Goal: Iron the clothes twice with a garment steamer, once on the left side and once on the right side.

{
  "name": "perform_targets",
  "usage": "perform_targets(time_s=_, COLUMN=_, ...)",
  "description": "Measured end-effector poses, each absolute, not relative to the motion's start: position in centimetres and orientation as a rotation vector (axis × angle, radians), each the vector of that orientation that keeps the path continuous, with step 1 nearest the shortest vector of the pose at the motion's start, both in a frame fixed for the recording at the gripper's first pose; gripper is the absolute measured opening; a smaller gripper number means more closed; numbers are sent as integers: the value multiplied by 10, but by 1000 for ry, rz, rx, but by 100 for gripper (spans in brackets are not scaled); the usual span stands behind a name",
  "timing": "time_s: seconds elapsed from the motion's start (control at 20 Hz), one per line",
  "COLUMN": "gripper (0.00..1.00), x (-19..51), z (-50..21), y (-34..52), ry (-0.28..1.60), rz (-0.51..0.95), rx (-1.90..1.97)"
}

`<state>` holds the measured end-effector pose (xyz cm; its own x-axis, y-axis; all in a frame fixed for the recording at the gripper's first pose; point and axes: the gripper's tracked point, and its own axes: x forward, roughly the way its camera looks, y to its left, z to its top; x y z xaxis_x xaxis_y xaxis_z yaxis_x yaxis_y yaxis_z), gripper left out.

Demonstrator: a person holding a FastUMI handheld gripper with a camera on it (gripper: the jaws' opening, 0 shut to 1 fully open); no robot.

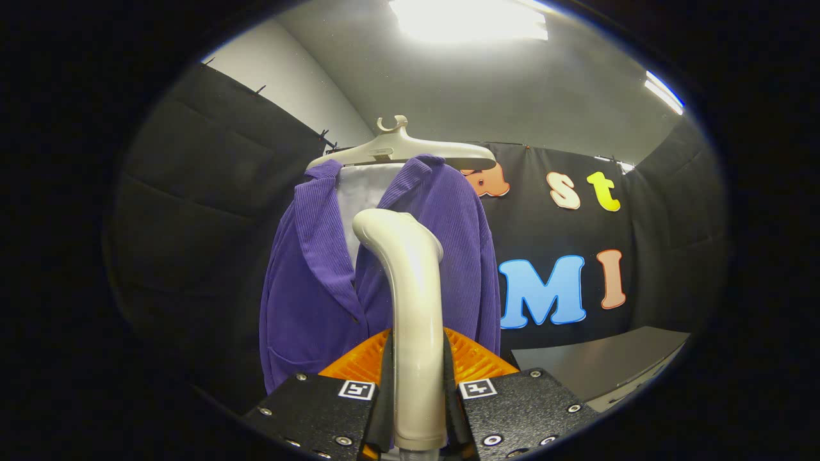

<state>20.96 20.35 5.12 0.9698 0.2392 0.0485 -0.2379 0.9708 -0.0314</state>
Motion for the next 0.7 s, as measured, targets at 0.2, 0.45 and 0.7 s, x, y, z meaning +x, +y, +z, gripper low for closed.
perform_targets(time_s=0.2, gripper=33, x=200, z=28, y=203, ry=-9, rz=240, rx=-31)
perform_targets(time_s=0.45, gripper=33, x=190, z=-5, y=201, ry=36, rz=231, rx=-55)
perform_targets(time_s=0.7, gripper=33, x=180, z=-36, y=201, ry=79, rz=228, rx=-69)
